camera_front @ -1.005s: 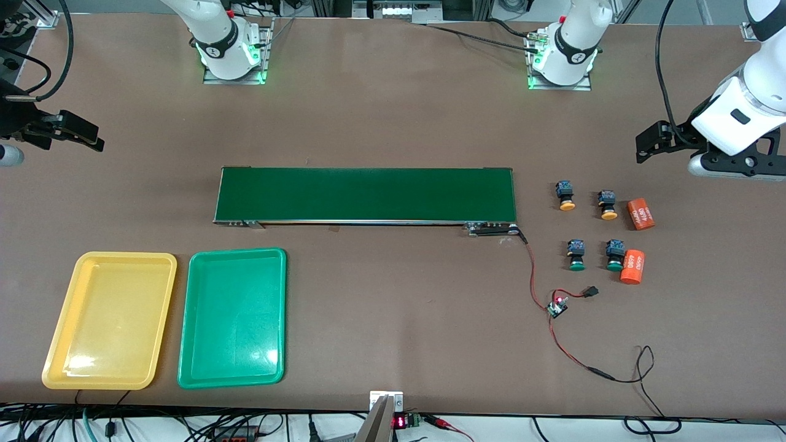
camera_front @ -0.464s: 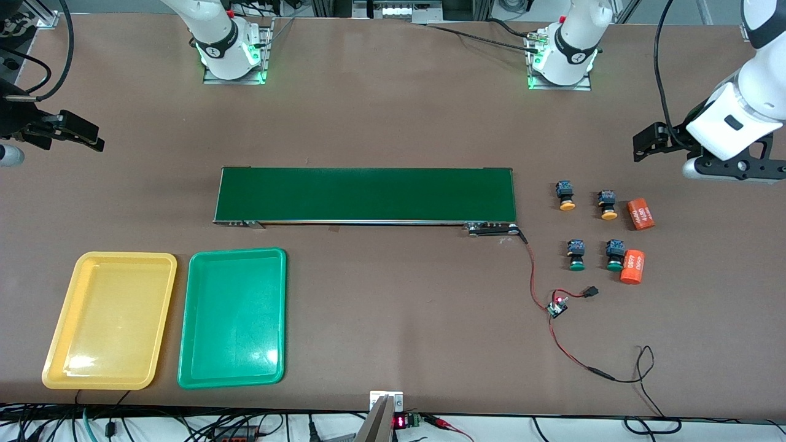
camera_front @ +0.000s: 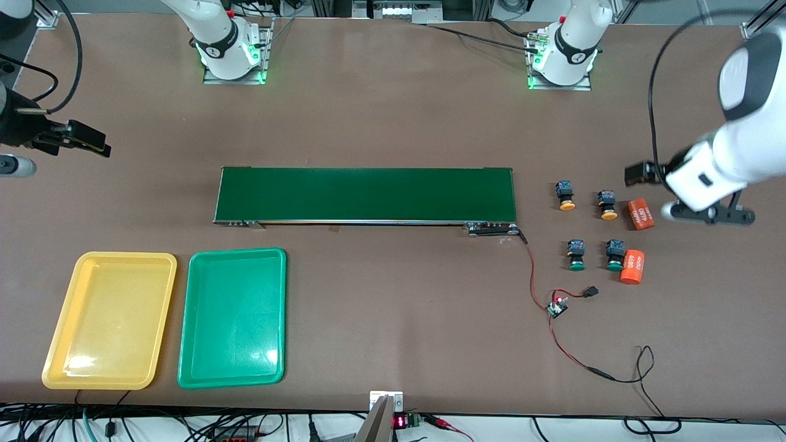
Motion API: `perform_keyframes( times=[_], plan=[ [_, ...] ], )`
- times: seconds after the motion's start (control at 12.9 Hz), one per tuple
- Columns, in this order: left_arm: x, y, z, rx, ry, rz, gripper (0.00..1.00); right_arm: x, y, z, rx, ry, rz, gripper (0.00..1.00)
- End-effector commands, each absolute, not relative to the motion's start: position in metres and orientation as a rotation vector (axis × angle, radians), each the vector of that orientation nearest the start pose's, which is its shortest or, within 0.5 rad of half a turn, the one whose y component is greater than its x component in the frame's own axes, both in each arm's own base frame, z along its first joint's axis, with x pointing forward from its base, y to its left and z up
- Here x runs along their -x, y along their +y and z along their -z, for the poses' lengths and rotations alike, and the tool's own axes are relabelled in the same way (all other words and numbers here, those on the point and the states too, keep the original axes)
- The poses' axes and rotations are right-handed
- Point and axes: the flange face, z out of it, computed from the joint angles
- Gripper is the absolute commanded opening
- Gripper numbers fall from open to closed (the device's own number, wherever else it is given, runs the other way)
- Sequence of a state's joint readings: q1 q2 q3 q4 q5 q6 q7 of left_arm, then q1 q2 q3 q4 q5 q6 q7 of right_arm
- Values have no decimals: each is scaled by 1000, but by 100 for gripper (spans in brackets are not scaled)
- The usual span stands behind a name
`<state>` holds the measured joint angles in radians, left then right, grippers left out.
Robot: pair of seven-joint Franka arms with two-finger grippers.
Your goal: Sort buttons by color to trays
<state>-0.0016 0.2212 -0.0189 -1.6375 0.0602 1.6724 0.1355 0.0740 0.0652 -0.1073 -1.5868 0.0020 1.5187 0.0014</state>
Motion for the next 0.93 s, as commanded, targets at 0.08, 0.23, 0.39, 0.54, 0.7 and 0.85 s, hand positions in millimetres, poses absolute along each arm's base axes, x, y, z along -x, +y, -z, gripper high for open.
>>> perform_keyframes(
  times=[0.08, 0.23, 0.39, 0.54, 0.7, 0.85],
  plan=[
    [-643, 22, -420, 3020, 476, -223, 100, -566, -18, -571, 3140, 44, -265, 100],
    [-653, 48, -378, 3028, 477, -205, 100, -566, -18, -563, 3136, 35, -308, 100],
    [-659, 74, -332, 3014, 587, -112, 100, -566, -18, -557, 3125, -56, -346, 100],
    [-660, 88, -292, 3005, 654, -83, 100, -566, -18, -556, 3123, -80, -356, 100],
    [-664, 90, -269, 3003, 665, -57, 100, -565, -18, -552, 3118, -63, -389, 100],
    [-663, 101, -250, 3011, 644, -59, 100, -567, -17, -548, 3115, -80, -398, 100]
  ],
)
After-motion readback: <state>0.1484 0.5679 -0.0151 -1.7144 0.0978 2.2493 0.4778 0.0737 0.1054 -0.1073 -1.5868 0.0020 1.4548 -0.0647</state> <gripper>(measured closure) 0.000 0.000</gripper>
